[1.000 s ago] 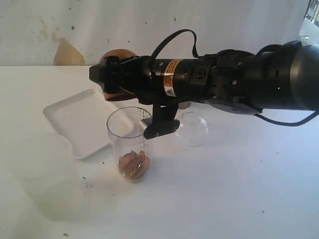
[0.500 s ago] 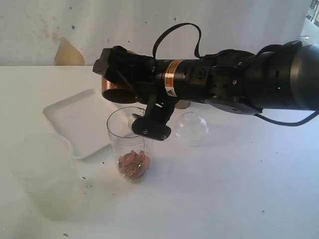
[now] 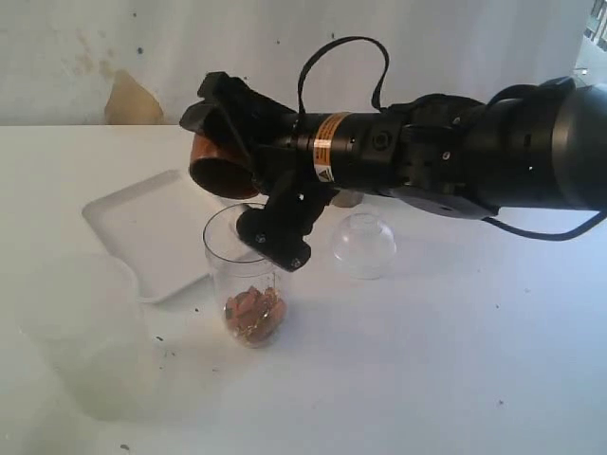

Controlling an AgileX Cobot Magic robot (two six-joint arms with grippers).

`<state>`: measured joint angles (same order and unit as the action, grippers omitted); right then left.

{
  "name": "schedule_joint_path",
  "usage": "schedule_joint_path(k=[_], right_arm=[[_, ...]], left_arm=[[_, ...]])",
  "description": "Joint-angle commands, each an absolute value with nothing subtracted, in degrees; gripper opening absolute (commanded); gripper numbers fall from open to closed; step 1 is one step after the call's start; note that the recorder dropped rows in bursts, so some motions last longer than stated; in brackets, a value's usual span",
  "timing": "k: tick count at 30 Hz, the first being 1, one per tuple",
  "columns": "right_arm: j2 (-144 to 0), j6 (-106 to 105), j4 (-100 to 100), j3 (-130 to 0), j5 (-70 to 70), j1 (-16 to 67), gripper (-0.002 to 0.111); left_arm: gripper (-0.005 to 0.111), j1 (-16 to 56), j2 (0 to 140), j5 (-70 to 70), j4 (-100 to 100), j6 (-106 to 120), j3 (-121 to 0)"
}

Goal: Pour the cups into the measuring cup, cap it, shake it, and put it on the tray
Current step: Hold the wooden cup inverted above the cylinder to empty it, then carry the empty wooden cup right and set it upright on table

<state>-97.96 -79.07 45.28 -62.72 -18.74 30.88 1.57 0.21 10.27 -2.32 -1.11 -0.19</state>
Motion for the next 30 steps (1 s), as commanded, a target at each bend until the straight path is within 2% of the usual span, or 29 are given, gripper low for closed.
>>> schedule_joint_path(k=[1, 6, 13, 30], right_arm=[[-97.43, -64.85, 38.07, -62.69, -19.56, 30.83, 0.000], [-97.43, -46.63, 26.01, -62.69, -27.78, 30.83, 0.000], [-97.43, -35.49, 4.93, -62.69, -31.36, 30.83, 0.000], [-97.43, -32.55, 4.03, -62.69, -31.13, 30.83, 0.000]], left_arm=[[0.001, 1.37, 0.00, 9.86, -2.60, -1.25, 0.00], [0.001, 1.37, 0.00, 9.86, -2.60, -1.25, 0.00], [0.001, 1.37, 0.00, 9.86, -2.60, -1.25, 0.00], [0.001, 1.37, 0.00, 9.86, -2.60, -1.25, 0.00]])
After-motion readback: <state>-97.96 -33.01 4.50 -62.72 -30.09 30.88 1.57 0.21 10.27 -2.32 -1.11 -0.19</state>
